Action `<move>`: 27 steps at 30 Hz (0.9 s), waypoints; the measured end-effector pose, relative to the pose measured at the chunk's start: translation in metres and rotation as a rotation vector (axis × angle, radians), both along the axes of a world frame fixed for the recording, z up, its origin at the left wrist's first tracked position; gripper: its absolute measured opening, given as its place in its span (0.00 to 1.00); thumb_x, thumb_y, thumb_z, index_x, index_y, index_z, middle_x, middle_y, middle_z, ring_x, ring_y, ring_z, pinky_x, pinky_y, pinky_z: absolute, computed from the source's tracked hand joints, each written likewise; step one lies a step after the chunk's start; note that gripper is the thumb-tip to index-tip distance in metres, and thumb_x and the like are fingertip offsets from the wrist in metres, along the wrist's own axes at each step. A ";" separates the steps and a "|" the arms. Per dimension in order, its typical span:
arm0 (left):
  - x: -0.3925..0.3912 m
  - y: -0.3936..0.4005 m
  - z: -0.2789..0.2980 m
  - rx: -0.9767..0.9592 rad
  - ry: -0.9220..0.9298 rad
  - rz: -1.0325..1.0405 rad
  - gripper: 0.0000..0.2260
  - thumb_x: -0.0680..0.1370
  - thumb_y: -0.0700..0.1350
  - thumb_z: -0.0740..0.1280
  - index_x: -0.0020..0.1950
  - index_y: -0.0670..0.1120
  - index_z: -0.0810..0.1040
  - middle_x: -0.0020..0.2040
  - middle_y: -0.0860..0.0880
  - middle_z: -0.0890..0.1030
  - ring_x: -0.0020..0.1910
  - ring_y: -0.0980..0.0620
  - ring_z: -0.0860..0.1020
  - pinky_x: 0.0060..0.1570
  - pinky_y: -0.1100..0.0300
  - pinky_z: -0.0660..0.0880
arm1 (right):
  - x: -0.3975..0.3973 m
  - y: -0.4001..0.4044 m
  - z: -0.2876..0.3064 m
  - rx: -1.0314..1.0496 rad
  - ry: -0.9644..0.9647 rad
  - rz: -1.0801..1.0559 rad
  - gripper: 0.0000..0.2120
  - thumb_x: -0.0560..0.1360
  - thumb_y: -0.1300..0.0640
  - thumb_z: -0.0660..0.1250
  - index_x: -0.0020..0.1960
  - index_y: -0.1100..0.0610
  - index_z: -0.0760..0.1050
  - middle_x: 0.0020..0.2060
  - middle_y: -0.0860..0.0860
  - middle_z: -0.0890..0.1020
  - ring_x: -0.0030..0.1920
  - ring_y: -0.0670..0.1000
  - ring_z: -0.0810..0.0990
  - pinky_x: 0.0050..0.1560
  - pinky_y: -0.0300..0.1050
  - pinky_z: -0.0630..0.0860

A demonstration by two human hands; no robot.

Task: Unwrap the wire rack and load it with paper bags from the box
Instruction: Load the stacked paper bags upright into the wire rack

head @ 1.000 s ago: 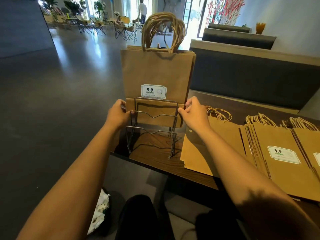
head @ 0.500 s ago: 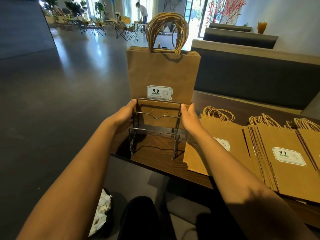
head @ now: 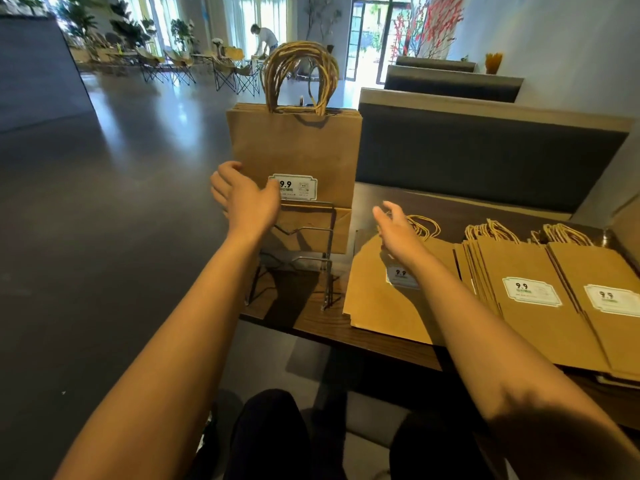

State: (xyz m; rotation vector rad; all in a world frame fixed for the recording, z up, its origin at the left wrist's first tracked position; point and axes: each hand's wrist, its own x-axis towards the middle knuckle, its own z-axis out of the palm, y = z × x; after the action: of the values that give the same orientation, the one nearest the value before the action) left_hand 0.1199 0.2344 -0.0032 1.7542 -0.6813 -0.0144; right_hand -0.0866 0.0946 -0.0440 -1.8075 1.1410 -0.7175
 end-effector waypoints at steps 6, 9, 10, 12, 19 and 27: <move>-0.091 -0.003 0.001 -0.201 -0.243 -0.013 0.15 0.72 0.40 0.69 0.56 0.45 0.68 0.60 0.49 0.67 0.58 0.50 0.67 0.55 0.60 0.68 | -0.063 -0.009 -0.003 0.033 0.236 -0.101 0.20 0.83 0.49 0.62 0.72 0.55 0.69 0.62 0.54 0.76 0.53 0.52 0.75 0.42 0.45 0.74; -0.129 -0.015 -0.013 -0.044 -0.240 -0.402 0.04 0.76 0.38 0.68 0.50 0.44 0.75 0.51 0.47 0.77 0.47 0.50 0.75 0.47 0.58 0.72 | -0.090 -0.010 -0.016 0.082 0.438 -0.115 0.21 0.82 0.50 0.65 0.71 0.58 0.70 0.65 0.59 0.76 0.62 0.58 0.76 0.61 0.56 0.77; -0.139 -0.021 -0.021 0.067 -0.210 -0.507 0.04 0.78 0.40 0.68 0.51 0.44 0.77 0.51 0.46 0.79 0.48 0.50 0.77 0.46 0.56 0.72 | -0.097 -0.009 -0.020 0.090 0.482 -0.121 0.22 0.81 0.50 0.66 0.72 0.58 0.70 0.65 0.58 0.77 0.62 0.58 0.77 0.62 0.55 0.76; -0.152 -0.036 -0.044 0.355 -0.169 -0.616 0.14 0.80 0.45 0.68 0.63 0.43 0.76 0.60 0.44 0.78 0.56 0.47 0.77 0.53 0.54 0.73 | -0.108 -0.007 -0.026 0.072 0.518 -0.139 0.25 0.80 0.49 0.67 0.73 0.58 0.69 0.66 0.57 0.77 0.62 0.57 0.77 0.61 0.53 0.77; -0.162 -0.054 -0.115 0.901 -0.189 -0.558 0.29 0.78 0.58 0.67 0.73 0.45 0.67 0.74 0.40 0.66 0.72 0.36 0.65 0.69 0.42 0.66 | -0.114 -0.001 -0.047 -0.024 0.685 -0.109 0.31 0.75 0.44 0.69 0.74 0.53 0.66 0.68 0.57 0.75 0.66 0.61 0.75 0.63 0.55 0.76; -0.161 -0.053 -0.106 0.655 -0.072 -0.533 0.18 0.78 0.50 0.70 0.65 0.43 0.74 0.61 0.43 0.79 0.62 0.41 0.77 0.61 0.48 0.76 | -0.122 -0.003 -0.058 -0.128 0.617 -0.191 0.33 0.75 0.45 0.71 0.74 0.55 0.64 0.67 0.58 0.77 0.65 0.62 0.76 0.64 0.58 0.76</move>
State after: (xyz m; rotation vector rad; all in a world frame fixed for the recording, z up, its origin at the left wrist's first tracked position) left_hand -0.0409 0.1814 -0.1089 2.1347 -1.2839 -0.6001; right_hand -0.2088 0.0917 -0.1021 -2.1202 1.7163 -0.3408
